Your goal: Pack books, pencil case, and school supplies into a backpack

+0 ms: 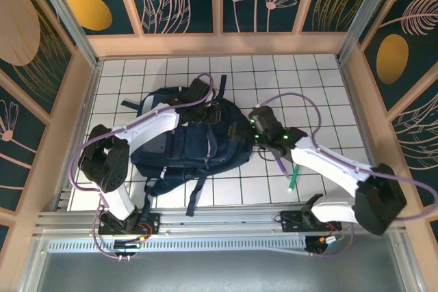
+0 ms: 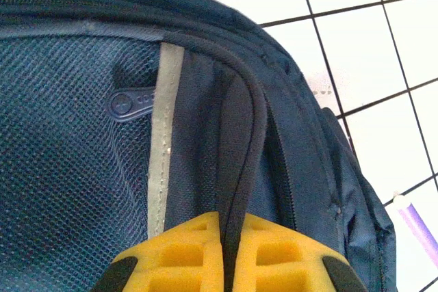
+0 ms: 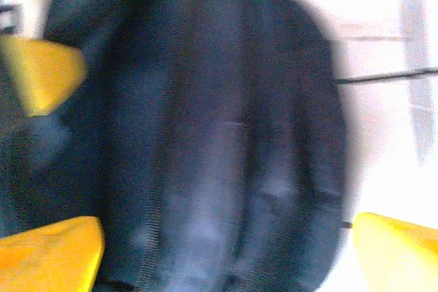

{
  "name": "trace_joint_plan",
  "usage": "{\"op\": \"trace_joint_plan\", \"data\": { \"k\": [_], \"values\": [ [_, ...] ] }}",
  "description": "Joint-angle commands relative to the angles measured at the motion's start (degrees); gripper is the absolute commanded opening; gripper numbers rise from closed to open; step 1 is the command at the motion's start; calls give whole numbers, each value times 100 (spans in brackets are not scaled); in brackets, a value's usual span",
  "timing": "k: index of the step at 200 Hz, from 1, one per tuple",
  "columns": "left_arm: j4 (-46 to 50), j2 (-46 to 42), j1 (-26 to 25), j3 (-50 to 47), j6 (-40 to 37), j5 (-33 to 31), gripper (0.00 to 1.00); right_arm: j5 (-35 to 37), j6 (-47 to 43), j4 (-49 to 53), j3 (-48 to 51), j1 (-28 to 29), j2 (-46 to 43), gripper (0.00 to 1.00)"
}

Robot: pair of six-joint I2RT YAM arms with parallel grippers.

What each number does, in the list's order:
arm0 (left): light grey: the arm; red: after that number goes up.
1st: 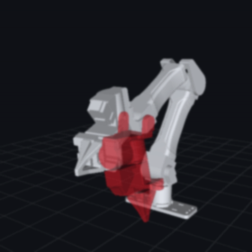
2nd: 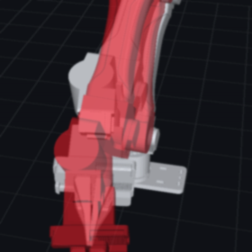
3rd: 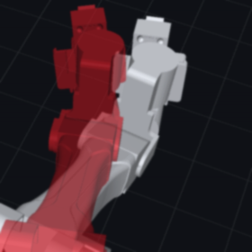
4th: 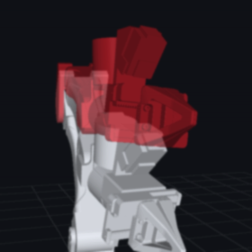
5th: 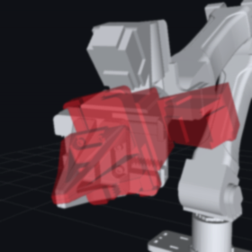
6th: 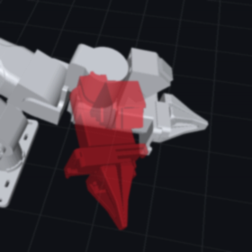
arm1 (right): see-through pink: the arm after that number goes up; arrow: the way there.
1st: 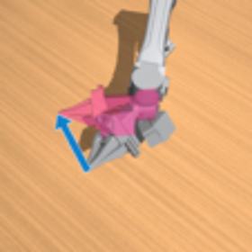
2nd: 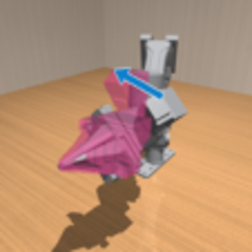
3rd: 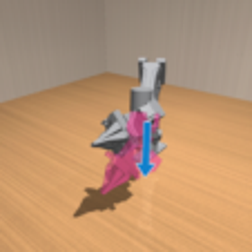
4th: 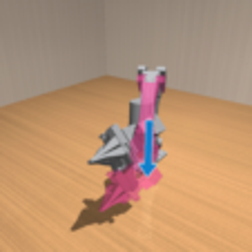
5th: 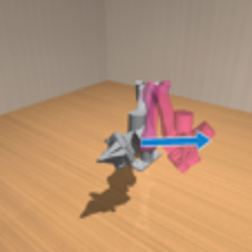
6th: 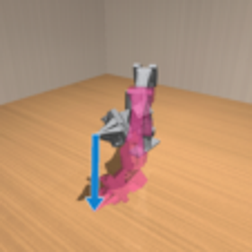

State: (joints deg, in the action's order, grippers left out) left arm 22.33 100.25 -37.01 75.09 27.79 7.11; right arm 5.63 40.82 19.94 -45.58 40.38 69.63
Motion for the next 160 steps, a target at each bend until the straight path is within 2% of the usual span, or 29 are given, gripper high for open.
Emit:
{"op": "trace_joint_plan", "data": {
  "k": [1,23,53,75,95,129,160],
  "values": [
    [420,-116,58,217,-769,270,0,607,1152,1501,556,-644,-315,99],
    [576,-85,62,426,-1148,462,0,-98,1105,1584,1075,-1231,-588,95],
    [997,-70,127,744,-1712,1140,0,-338,837,1577,1347,-1258,-534,84],
    [1184,-94,208,792,-1823,1406,0,-224,212,1319,1245,-1269,-77,72],
    [1207,-168,301,762,-1831,1592,0,-166,-233,1207,985,-1185,446,56],
    [1215,-441,481,710,-1742,1921,0,405,-380,1344,648,-936,989,51],
    [1122,-576,625,598,-1645,2276,0,225,-419,1053,744,-707,1402,27]
  ]
}}
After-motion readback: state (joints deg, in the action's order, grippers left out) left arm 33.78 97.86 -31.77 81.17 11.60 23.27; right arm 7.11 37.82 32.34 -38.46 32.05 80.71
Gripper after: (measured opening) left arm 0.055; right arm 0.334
